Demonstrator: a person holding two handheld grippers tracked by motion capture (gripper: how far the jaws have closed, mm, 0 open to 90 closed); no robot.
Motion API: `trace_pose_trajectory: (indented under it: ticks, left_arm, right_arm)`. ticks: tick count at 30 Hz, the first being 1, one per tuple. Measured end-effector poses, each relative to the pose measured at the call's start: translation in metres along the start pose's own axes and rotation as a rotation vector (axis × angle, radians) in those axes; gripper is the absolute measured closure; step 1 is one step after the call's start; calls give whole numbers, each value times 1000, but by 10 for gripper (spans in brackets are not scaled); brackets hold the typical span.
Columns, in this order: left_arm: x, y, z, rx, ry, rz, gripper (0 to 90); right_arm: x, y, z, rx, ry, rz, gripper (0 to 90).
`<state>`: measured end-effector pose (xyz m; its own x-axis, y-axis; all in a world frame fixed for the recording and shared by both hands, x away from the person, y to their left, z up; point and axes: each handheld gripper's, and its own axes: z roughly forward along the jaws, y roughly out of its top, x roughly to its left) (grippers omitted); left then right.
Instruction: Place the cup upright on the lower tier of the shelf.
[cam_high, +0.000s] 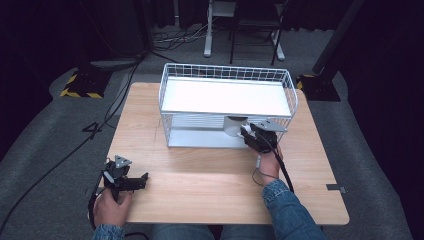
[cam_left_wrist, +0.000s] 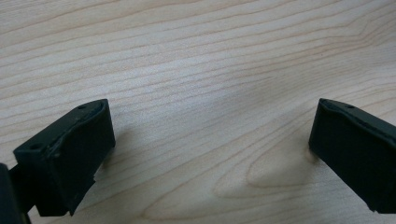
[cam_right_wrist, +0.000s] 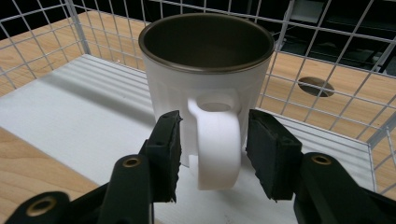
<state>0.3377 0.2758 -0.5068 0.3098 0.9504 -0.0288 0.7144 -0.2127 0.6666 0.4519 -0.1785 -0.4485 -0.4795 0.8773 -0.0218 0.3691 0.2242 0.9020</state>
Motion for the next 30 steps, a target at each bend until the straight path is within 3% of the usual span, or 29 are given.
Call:
trace_pose_trajectory:
  ticks: [10,17,23,30]
  left_arm:
    - [0,-1,-1,0,-4,4,5]
    - [-1,-3,-2,0,-11,12,4]
    - [-1,-4,-3,-1,-13,20,4]
    - [-1,-4,-3,0,-15,19,4]
  right_arm:
    - [3,6,-27,-21,21,-53,503]
    - [-2,9,-61,-28,91,-30,475]
    - [-11,7,-85,-28,109,-21,461]
    - [-22,-1,-100,-6,110,-9,442]
